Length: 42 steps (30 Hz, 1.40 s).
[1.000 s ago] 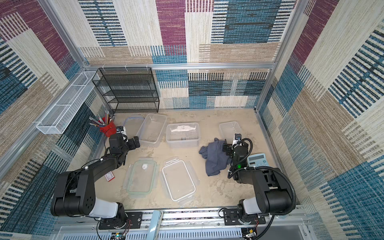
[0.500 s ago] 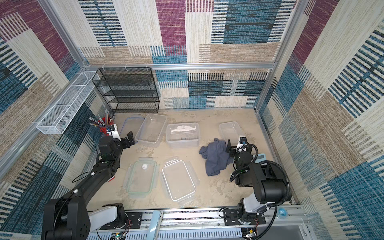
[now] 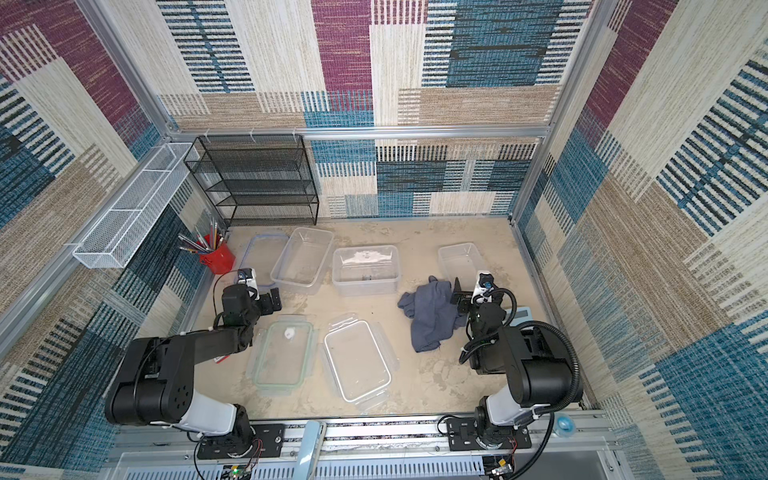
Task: Wipe the insides of the lunch boxes
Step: Reset both arms
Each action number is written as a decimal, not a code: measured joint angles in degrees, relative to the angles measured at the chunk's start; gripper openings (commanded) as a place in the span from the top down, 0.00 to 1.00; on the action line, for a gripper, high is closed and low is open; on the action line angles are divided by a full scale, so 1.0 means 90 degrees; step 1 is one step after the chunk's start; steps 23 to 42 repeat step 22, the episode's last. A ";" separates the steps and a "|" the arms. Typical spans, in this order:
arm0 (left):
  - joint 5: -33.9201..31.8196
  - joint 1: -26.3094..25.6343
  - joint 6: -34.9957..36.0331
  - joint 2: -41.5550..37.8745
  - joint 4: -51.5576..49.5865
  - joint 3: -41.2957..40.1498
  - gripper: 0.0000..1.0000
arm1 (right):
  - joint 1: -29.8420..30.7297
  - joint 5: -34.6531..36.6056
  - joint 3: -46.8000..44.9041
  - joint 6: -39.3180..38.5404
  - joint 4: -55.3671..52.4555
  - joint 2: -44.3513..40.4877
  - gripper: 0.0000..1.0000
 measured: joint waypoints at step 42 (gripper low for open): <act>-0.0177 -0.0015 0.0087 0.0029 0.1032 -0.0095 0.01 | 0.0000 -0.0051 0.0051 0.0000 -0.0005 0.0015 0.01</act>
